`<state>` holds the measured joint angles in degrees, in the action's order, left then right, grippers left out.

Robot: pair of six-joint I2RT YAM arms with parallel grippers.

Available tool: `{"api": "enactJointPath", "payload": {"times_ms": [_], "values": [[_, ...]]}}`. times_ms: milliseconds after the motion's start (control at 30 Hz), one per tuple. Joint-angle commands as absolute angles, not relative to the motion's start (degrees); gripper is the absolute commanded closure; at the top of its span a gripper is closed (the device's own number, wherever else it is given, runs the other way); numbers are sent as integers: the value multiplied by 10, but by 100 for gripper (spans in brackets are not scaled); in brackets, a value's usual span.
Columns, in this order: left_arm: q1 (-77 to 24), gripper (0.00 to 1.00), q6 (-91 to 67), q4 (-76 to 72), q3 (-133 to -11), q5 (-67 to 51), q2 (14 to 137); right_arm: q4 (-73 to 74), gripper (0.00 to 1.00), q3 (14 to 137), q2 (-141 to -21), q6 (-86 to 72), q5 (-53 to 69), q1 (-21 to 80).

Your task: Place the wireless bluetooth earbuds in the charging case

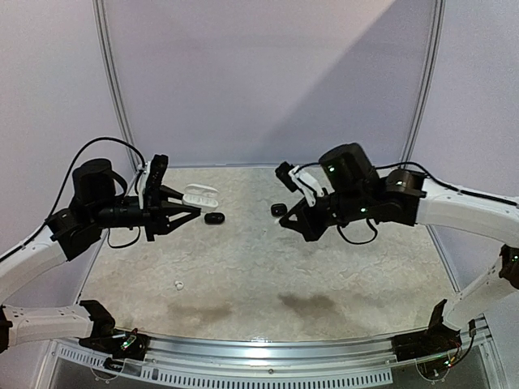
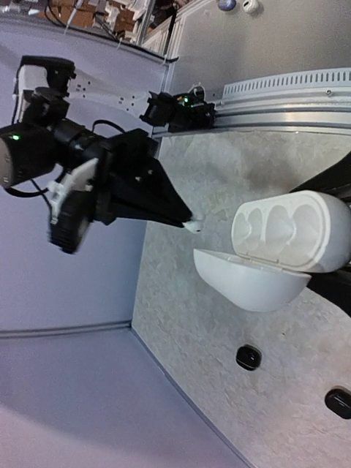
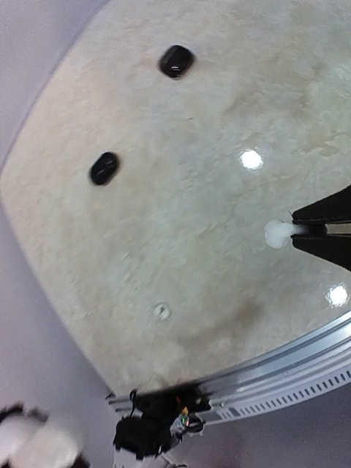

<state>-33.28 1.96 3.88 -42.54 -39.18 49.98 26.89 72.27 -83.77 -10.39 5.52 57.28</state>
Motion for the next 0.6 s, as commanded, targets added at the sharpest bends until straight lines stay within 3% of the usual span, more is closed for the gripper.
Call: {"api": "enactJointPath", "payload": {"times_ms": [0, 267, 567], "values": [[-345, 100, 43, -38, -425, -493, 529, 246, 100, 760, -787, 28, 42, 624], [-366, 100, 105, -38, -444, -564, 577, 259, 100, 868, -815, 144, 42, 695], [-381, 100, 125, -41, -447, -566, 596, 283, 100, 926, -880, 228, 25, 729]]}}
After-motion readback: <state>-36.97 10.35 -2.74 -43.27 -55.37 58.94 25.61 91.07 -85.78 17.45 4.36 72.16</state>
